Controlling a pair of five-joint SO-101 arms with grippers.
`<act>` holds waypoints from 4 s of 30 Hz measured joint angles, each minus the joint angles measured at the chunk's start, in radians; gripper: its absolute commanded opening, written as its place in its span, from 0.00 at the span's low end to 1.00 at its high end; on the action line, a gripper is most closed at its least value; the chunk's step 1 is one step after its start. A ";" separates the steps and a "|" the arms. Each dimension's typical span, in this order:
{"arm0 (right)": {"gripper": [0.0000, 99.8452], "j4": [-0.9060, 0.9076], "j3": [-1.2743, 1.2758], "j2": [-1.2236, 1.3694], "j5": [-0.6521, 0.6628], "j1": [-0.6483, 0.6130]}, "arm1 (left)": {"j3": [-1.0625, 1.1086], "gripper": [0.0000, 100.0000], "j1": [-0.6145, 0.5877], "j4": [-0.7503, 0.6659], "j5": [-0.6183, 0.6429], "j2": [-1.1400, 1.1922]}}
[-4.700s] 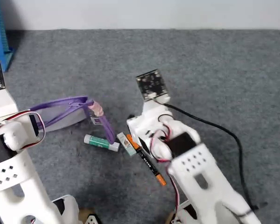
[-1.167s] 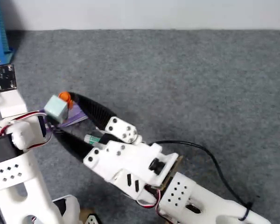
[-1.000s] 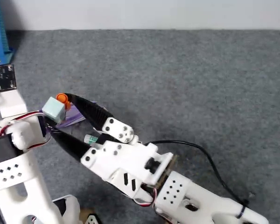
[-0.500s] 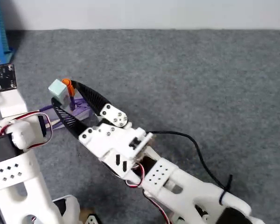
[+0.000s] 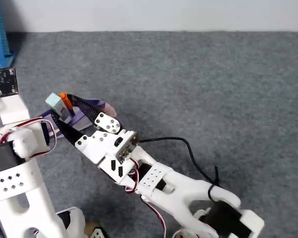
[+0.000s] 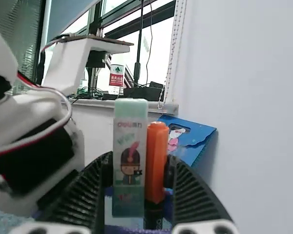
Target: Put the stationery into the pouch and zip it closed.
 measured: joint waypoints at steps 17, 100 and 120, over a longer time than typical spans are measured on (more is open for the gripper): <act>0.20 -0.014 0.000 0.011 0.074 -0.002 | 0.015 0.01 0.000 -0.002 0.002 -0.008; 0.01 1.476 -0.163 0.153 -0.044 0.132 | 0.037 0.01 -0.071 -0.028 -0.002 -0.009; 0.01 1.883 0.005 -0.344 0.101 0.414 | 0.037 0.01 -0.071 -0.028 -0.002 -0.009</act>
